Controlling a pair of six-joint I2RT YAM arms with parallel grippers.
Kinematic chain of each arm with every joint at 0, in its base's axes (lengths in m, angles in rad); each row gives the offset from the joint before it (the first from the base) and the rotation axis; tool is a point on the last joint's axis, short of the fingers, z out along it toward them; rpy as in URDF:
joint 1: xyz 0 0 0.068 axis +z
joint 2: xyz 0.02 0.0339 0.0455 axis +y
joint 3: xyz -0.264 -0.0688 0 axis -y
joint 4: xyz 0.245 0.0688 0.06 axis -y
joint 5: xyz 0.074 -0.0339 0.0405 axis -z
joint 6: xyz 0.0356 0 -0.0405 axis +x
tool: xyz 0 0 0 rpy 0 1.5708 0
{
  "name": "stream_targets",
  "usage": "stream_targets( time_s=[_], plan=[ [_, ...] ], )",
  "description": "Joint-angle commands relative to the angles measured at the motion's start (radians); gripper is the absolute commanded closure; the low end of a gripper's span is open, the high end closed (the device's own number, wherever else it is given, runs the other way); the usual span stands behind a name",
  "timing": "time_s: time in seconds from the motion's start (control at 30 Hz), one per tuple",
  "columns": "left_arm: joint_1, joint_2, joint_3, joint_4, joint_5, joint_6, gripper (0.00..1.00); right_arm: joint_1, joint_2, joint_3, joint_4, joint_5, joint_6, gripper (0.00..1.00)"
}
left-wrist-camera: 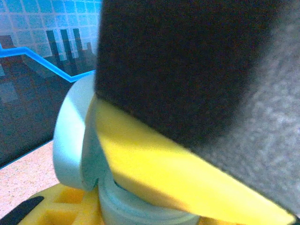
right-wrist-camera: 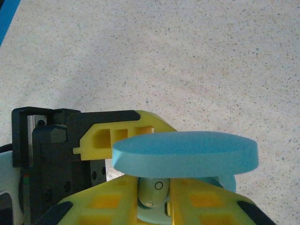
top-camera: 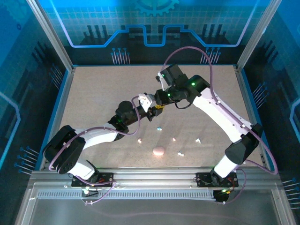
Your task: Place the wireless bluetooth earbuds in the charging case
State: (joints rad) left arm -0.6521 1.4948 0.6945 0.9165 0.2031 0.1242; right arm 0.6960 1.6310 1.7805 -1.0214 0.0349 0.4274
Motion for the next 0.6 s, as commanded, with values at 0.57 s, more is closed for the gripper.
stream_targets(
  time_s=[0.57],
  plan=[
    [-0.022,-0.041,-0.006,0.101,-0.020,0.035,0.65,0.026,-0.059,0.008,-0.030,0.052,0.026,0.82]
  ],
)
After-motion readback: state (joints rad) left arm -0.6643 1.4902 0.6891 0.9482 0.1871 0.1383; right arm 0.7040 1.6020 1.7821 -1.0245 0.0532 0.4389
